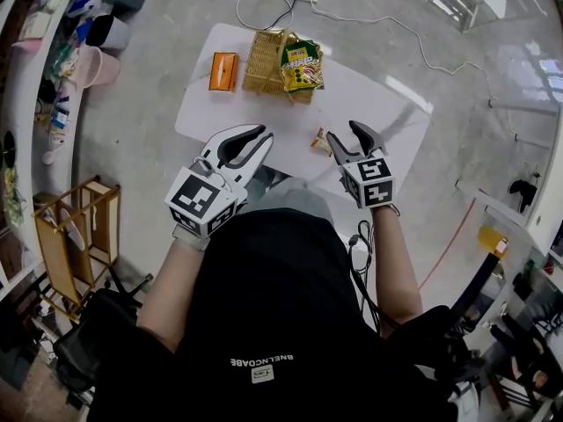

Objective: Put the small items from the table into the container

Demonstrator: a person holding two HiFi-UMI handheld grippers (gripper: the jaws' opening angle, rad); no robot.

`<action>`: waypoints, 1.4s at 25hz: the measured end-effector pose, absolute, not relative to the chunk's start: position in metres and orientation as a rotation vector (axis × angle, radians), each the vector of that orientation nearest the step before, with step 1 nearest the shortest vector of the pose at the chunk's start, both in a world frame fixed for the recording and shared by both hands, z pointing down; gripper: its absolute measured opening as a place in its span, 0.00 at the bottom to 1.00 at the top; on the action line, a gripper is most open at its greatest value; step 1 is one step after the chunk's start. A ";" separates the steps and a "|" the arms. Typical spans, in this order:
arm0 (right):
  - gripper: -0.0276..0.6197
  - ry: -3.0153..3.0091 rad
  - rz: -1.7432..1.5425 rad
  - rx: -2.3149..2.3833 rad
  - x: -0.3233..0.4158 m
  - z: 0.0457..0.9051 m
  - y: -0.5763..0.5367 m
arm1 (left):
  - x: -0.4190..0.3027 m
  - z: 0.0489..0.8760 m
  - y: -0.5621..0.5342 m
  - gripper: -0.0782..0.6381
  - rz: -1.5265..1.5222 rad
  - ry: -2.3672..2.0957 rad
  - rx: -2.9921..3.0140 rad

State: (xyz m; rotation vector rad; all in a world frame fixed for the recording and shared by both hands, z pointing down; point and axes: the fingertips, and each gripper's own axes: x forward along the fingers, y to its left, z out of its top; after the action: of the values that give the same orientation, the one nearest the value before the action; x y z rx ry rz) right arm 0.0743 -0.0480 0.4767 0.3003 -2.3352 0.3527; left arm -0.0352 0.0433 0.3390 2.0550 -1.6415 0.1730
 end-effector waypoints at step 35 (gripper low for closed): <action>0.52 -1.886 0.357 0.152 0.113 0.752 -0.003 | -0.063 0.461 0.082 0.26 0.263 -1.580 1.877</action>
State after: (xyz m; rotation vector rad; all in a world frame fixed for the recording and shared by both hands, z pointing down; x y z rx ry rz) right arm 0.1129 -0.0031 0.7517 0.1520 -1.8858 0.3568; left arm -0.0628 0.0823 0.4614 1.8774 -1.5797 0.2631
